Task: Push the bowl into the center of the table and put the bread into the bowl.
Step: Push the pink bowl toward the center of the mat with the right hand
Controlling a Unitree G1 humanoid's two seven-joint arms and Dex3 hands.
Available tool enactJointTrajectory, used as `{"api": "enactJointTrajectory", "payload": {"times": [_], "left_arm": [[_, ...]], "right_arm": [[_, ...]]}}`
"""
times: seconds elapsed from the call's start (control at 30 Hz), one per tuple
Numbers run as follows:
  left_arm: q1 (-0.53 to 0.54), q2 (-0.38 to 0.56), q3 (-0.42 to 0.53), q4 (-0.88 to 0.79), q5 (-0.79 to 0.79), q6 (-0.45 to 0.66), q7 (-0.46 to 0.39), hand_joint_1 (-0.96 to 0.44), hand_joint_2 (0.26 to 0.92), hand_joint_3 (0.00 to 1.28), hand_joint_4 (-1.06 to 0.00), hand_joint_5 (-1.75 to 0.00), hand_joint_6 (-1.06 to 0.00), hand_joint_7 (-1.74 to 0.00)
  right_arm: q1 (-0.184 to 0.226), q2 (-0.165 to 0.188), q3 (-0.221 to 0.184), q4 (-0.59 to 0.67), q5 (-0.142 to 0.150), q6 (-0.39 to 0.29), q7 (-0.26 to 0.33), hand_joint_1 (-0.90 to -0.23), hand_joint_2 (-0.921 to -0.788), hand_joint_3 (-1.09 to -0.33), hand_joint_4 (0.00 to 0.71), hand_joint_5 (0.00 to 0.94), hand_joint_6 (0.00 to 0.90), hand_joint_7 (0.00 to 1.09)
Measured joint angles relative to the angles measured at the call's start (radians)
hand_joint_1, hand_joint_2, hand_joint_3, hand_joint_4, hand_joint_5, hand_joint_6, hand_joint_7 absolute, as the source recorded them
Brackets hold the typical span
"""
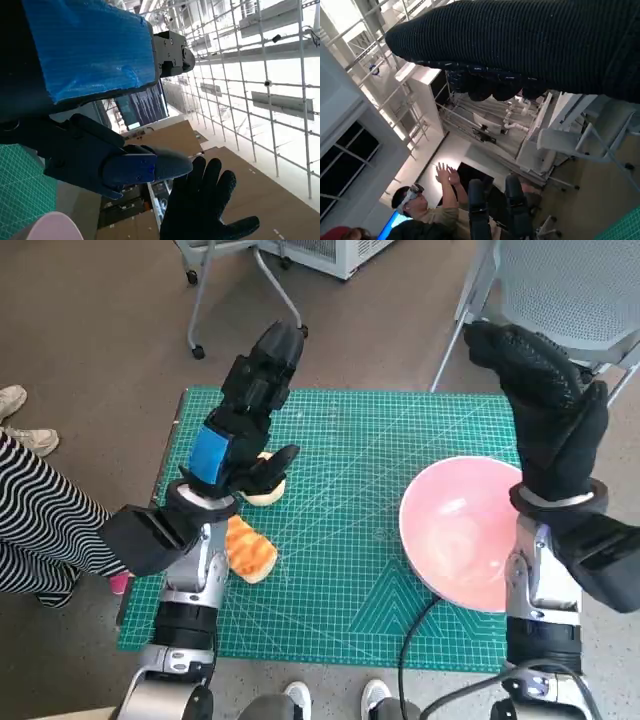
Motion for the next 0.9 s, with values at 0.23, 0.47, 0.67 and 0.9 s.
{"api": "enactJointTrajectory", "payload": {"times": [0.23, 0.47, 0.67, 0.9], "left_arm": [[0.000, 0.000, 0.000, 0.000, 0.000, 0.000, -0.001, -0.62, 0.921, 0.42, -0.05, 0.00, 0.00, -0.29], [-0.003, 0.000, 0.002, 0.005, -0.002, 0.000, -0.003, -0.62, 0.921, 0.42, -0.05, 0.00, 0.00, -0.30], [-0.004, 0.000, 0.002, 0.005, -0.004, 0.000, -0.003, -0.62, 0.921, 0.41, -0.06, -0.01, 0.00, -0.31], [-0.004, 0.000, 0.002, 0.005, -0.011, 0.000, -0.003, -0.62, 0.921, 0.41, -0.06, -0.01, 0.00, -0.32]], "right_arm": [[0.000, 0.000, 0.000, 0.000, 0.000, 0.000, 0.000, -0.621, -0.921, -0.659, 0.124, 0.001, -0.001, 0.51], [0.000, 0.000, 0.000, 0.000, -0.001, 0.000, 0.000, -0.620, -0.921, -0.660, 0.124, 0.000, -0.001, 0.51], [0.000, 0.000, 0.000, 0.000, -0.001, 0.000, 0.000, -0.621, -0.921, -0.660, 0.124, 0.000, -0.001, 0.51], [0.000, 0.000, 0.000, 0.000, 0.000, 0.000, 0.000, -0.623, -0.921, -0.658, 0.125, 0.001, -0.001, 0.51]]}}
